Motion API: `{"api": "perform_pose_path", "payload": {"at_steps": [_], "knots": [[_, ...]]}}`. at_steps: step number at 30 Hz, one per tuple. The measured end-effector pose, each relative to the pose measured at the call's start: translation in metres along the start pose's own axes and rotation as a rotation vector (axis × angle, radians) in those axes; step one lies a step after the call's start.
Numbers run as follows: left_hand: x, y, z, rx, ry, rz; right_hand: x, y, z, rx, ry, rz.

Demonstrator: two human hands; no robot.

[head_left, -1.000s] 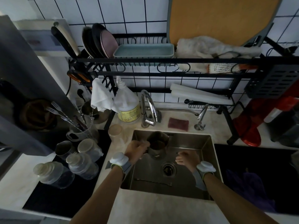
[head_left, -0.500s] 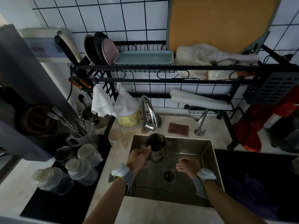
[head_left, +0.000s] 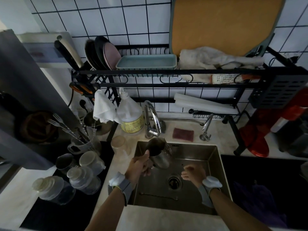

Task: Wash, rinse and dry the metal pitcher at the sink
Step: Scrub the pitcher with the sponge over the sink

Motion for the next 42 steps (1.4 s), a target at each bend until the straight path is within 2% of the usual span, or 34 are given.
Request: {"api": "perform_pose_path", "payload": {"at_steps": [2, 5, 9, 13, 19, 23, 27, 31, 37, 42], "knots": [[0.001, -0.002, -0.009, -0.058, 0.144, -0.057, 0.008, -0.002, 0.005, 0.038, -0.139, -0.074], [0.006, 0.001, -0.017, -0.141, 0.37, -0.123, 0.01, 0.0, 0.002, 0.031, -0.129, -0.068], [0.018, 0.006, -0.015, -0.214, 0.49, -0.184, 0.014, 0.002, 0.004, 0.019, -0.126, -0.07], [0.032, 0.017, 0.0, -0.052, 0.233, -0.169, 0.016, 0.005, 0.005, 0.028, -0.149, -0.07], [0.025, 0.014, 0.015, 0.114, -0.013, -0.06, 0.014, 0.006, 0.003, 0.041, -0.164, -0.051], [0.013, 0.009, 0.006, 0.064, 0.019, 0.0, 0.014, 0.005, 0.001, 0.046, -0.17, -0.045], [0.013, 0.01, -0.005, -0.001, 0.127, -0.1, 0.014, 0.004, 0.004, 0.038, -0.191, -0.045], [0.026, 0.017, -0.015, -0.069, 0.448, -0.243, 0.016, 0.002, 0.01, 0.038, -0.193, -0.066], [0.017, 0.023, -0.033, -0.181, 0.909, -0.364, 0.019, 0.005, 0.015, 0.041, -0.178, -0.068], [0.006, 0.027, -0.027, -0.271, 1.171, -0.386, 0.019, 0.01, 0.011, -0.009, -0.114, -0.084]]}}
Point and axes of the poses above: each hand's wrist, its own y-axis towards the middle knuckle, its own x-axis out of the back of the hand, z = x × y, the point moved 8 cm from there along y, towards the middle knuckle, and after that the axes turned 9 degrees about x, right-handed, at the moved point
